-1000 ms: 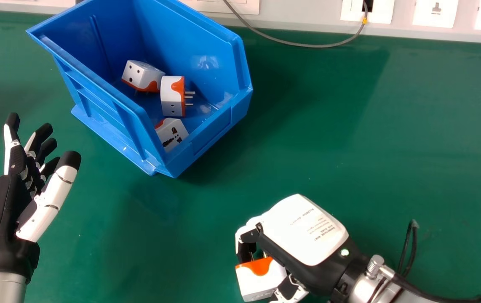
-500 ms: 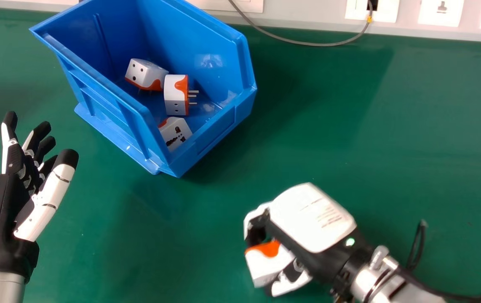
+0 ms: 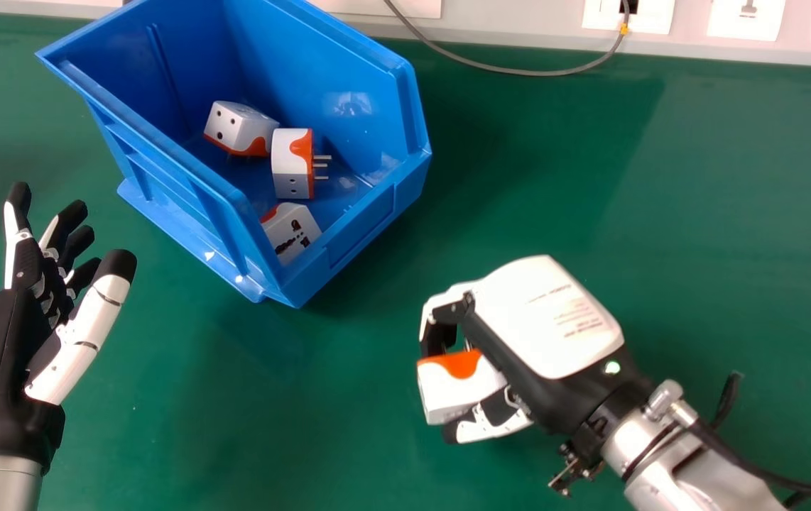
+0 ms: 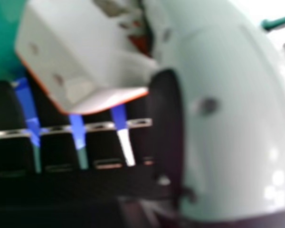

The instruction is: Pick all objects and put in blue box

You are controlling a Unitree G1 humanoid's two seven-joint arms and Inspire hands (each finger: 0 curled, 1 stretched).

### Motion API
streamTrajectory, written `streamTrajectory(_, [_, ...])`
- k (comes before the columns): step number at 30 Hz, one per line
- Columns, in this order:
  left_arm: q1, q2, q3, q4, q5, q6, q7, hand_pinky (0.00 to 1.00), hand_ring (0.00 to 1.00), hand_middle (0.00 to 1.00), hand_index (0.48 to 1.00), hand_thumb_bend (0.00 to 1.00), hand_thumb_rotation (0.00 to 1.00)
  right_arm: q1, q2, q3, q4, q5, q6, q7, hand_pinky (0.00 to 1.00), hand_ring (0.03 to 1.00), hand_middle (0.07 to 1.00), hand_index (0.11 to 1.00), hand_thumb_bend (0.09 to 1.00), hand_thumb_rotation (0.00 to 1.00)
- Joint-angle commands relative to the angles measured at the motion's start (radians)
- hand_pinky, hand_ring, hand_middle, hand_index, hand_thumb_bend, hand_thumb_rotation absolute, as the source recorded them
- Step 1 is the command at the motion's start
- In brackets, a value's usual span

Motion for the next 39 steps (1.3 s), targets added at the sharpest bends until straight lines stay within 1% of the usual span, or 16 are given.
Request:
streamTrajectory(1, [0.0, 0.009, 0.003, -0.013, -0.007, -0.008, -0.003, 0.9, 0.95, 0.95, 0.932, 0.53, 0.56, -0.003, 0.007, -0.03, -0.064, 0.04, -0.006, 0.018, 0.36, 0.444, 0.506, 0.456, 0.497, 0.0])
streamTrajectory(3, [-0.001, 0.009, 0.003, -0.012, -0.009, -0.008, -0.005, 0.9, 0.95, 0.95, 0.932, 0.53, 0.56, -0.003, 0.009, -0.04, -0.081, 0.05, -0.005, 0.027, 0.36, 0.442, 0.511, 0.465, 0.497, 0.0])
streamTrajectory(6, [-0.002, 0.005, 0.003, -0.016, -0.021, 0.0, -0.009, 0.9, 0.95, 0.95, 0.932, 0.53, 0.56, -0.008, 0.015, -0.06, -0.125, 0.061, 0.0, 0.04, 0.36, 0.44, 0.515, 0.471, 0.496, 0.0])
streamTrajectory(8, [-0.002, 0.005, 0.002, -0.018, -0.024, 0.003, -0.009, 0.9, 0.95, 0.95, 0.932, 0.53, 0.56, -0.011, 0.019, -0.07, -0.143, 0.064, -0.001, 0.046, 0.35, 0.438, 0.516, 0.475, 0.496, 0.0])
streamTrajectory(10, [0.0, 0.006, 0.0, -0.023, -0.018, 0.005, -0.004, 0.9, 0.95, 0.95, 0.932, 0.53, 0.56, -0.015, 0.025, -0.077, -0.157, 0.066, -0.003, 0.05, 0.35, 0.438, 0.516, 0.475, 0.496, 0.0])
streamTrajectory(12, [-0.001, 0.008, -0.002, -0.027, -0.005, 0.005, 0.003, 0.9, 0.95, 0.95, 0.932, 0.53, 0.56, -0.025, 0.032, -0.086, -0.171, 0.075, -0.006, 0.057, 0.35, 0.435, 0.517, 0.481, 0.496, 0.0])
streamTrajectory(14, [0.0, 0.009, -0.003, -0.027, 0.002, 0.004, 0.006, 0.9, 0.95, 0.95, 0.932, 0.53, 0.56, -0.037, 0.044, -0.094, -0.186, 0.089, -0.005, 0.07, 0.35, 0.432, 0.518, 0.485, 0.496, 0.0])
streamTrajectory(17, [-0.002, 0.012, -0.001, -0.023, 0.007, 0.001, 0.007, 0.9, 0.95, 0.95, 0.932, 0.52, 0.56, -0.053, 0.056, -0.102, -0.198, 0.103, 0.0, 0.091, 0.35, 0.431, 0.518, 0.488, 0.496, 0.0])
streamTrajectory(20, [-0.001, 0.013, -0.001, -0.023, 0.008, 0.001, 0.006, 0.9, 0.95, 0.95, 0.932, 0.52, 0.56, -0.078, 0.069, -0.108, -0.201, 0.11, 0.007, 0.109, 0.35, 0.43, 0.517, 0.49, 0.496, 0.0])
streamTrajectory(22, [-0.001, 0.011, -0.001, -0.021, 0.001, 0.003, 0.002, 0.9, 0.95, 0.95, 0.932, 0.52, 0.56, -0.106, 0.082, -0.112, -0.196, 0.108, 0.013, 0.118, 0.35, 0.429, 0.516, 0.489, 0.496, 0.0])
streamTrajectory(27, [-0.001, 0.008, -0.002, -0.025, -0.013, 0.009, -0.003, 0.9, 0.95, 0.95, 0.933, 0.53, 0.56, -0.189, 0.109, -0.112, -0.176, 0.113, 0.023, 0.14, 0.35, 0.431, 0.513, 0.487, 0.497, 0.0])
streamTrajectory(30, [-0.003, 0.007, -0.001, -0.02, -0.02, 0.01, -0.007, 0.9, 0.95, 0.95, 0.934, 0.53, 0.56, -0.234, 0.123, -0.11, -0.16, 0.11, 0.024, 0.143, 0.35, 0.432, 0.511, 0.486, 0.497, 0.0])
streamTrajectory(34, [-0.005, 0.008, -0.002, -0.019, -0.018, 0.009, -0.006, 0.9, 0.95, 0.96, 0.934, 0.53, 0.57, -0.334, 0.153, -0.096, -0.086, 0.083, 0.009, 0.108, 0.35, 0.434, 0.51, 0.485, 0.497, 0.0])
streamTrajectory(39, [-0.006, 0.008, -0.002, -0.014, -0.021, 0.003, -0.009, 0.91, 0.95, 0.96, 0.934, 0.53, 0.57, -0.44, 0.184, -0.077, 0.027, 0.063, -0.012, 0.054, 0.35, 0.433, 0.512, 0.489, 0.497, 0.0])
